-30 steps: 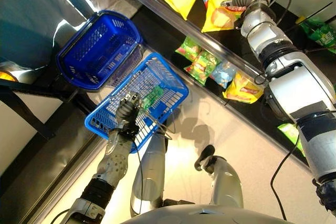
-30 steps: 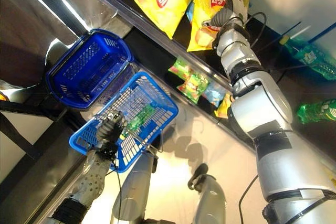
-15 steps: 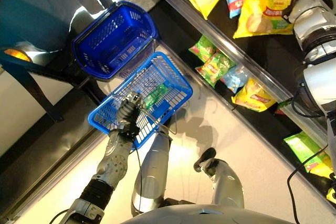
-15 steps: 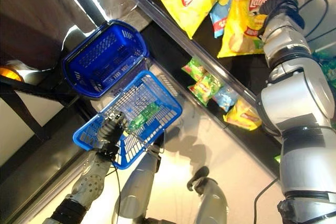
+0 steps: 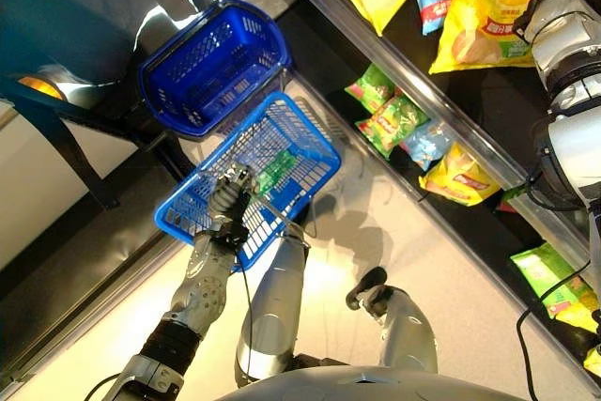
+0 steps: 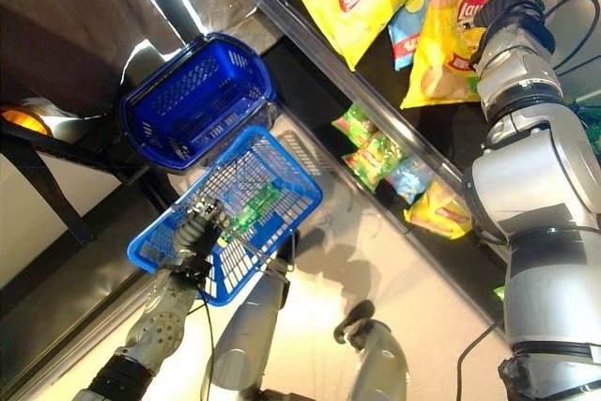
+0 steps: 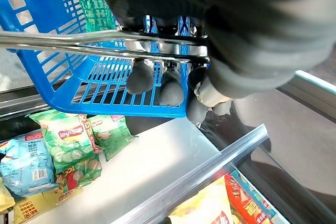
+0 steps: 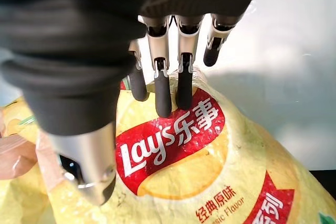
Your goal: Pick up the snacks into the basket
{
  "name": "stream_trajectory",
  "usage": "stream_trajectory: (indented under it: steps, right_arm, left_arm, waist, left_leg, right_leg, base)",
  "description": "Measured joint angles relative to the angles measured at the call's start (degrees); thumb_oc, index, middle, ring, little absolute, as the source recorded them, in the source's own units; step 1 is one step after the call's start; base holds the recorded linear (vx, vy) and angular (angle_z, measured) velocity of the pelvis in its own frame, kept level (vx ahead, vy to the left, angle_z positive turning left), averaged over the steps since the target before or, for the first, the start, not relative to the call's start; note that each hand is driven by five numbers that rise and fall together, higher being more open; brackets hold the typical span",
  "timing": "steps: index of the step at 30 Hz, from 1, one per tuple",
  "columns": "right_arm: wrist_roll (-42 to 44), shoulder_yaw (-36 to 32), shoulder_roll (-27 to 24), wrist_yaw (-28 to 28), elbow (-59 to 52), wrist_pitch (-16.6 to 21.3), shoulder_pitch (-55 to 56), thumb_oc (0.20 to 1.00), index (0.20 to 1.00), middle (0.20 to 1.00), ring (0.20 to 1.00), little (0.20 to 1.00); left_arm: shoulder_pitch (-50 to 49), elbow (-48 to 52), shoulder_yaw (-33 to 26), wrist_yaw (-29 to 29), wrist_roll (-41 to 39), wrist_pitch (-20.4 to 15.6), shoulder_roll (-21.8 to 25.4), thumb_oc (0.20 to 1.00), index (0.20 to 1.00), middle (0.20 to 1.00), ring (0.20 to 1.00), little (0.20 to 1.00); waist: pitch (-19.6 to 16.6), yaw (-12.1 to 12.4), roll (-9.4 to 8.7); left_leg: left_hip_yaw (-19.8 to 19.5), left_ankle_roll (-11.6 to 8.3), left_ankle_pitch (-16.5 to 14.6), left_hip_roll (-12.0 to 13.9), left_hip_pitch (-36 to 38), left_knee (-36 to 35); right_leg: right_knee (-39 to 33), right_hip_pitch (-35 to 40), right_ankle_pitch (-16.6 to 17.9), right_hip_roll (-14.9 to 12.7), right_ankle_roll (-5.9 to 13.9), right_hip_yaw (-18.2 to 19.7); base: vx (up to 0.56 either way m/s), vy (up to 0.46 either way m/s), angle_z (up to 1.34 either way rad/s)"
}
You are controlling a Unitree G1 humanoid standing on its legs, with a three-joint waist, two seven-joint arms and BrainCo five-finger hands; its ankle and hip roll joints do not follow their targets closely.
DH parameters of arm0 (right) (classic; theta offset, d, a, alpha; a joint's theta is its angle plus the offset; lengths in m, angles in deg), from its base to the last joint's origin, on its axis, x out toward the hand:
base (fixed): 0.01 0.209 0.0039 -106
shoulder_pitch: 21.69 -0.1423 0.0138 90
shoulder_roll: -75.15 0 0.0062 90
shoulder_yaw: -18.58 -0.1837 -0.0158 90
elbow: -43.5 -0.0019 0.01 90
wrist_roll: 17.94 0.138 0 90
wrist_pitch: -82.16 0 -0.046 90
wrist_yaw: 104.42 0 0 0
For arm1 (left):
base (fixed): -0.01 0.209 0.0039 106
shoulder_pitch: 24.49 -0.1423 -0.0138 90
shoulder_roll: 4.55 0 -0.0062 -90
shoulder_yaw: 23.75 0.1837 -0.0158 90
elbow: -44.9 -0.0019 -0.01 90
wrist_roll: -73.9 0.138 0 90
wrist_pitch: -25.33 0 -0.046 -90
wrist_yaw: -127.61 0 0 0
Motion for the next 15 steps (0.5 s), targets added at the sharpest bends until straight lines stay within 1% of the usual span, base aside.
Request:
stream_trajectory:
  steps: [1,2,3,15]
  right_arm:
    - [0.00,-0.01,0.00,0.00,0.00,0.00,0.02,1.000,1.000,1.000,1.000,1.000]
    - [0.00,-0.07,0.00,0.00,0.00,0.01,0.12,0.558,0.558,0.558,0.558,0.558]
    - [0.00,-0.16,0.01,0.01,0.00,0.06,0.27,0.200,0.200,0.200,0.200,0.200]
    - [0.11,-2.37,0.20,0.71,0.02,0.48,2.95,0.200,0.200,0.200,0.200,0.200]
  left_arm:
    - [0.00,0.00,0.00,0.00,0.00,0.00,0.00,0.200,0.200,0.200,0.200,0.200]
    - [0.01,0.00,0.03,0.00,0.00,0.00,0.00,0.200,0.200,0.200,0.200,0.200]
    - [-0.01,0.00,0.03,0.00,0.00,0.00,0.00,0.200,0.200,0.200,0.200,0.200]
    - [0.01,0.00,0.29,-0.08,0.00,0.06,0.03,0.200,0.200,0.200,0.200,0.200]
  waist:
    - [0.00,-0.02,0.00]
    - [0.00,-0.01,0.00]
    - [0.00,-0.01,0.00]
    - [0.00,-0.12,0.00]
  left_leg:
    - [0.02,0.01,0.01,0.00,0.00,0.01]
    - [0.03,0.02,0.01,0.00,0.00,0.02]
    - [0.05,0.04,0.03,-0.01,0.00,0.06]
    - [0.17,0.10,0.03,-0.07,0.82,0.17]
  right_leg:
    - [0.00,-0.01,0.00,-0.01,0.00,0.00]
    - [0.00,0.00,0.01,-0.03,0.00,0.00]
    - [0.01,0.00,0.01,-0.05,-0.01,0.01]
    - [0.19,0.68,0.04,-0.50,-0.01,0.15]
  base:
    - [-0.04,0.015,0.00]
    - [0.00,0.000,0.00]
    - [0.00,0.000,0.00]
    - [0.00,0.011,0.00]
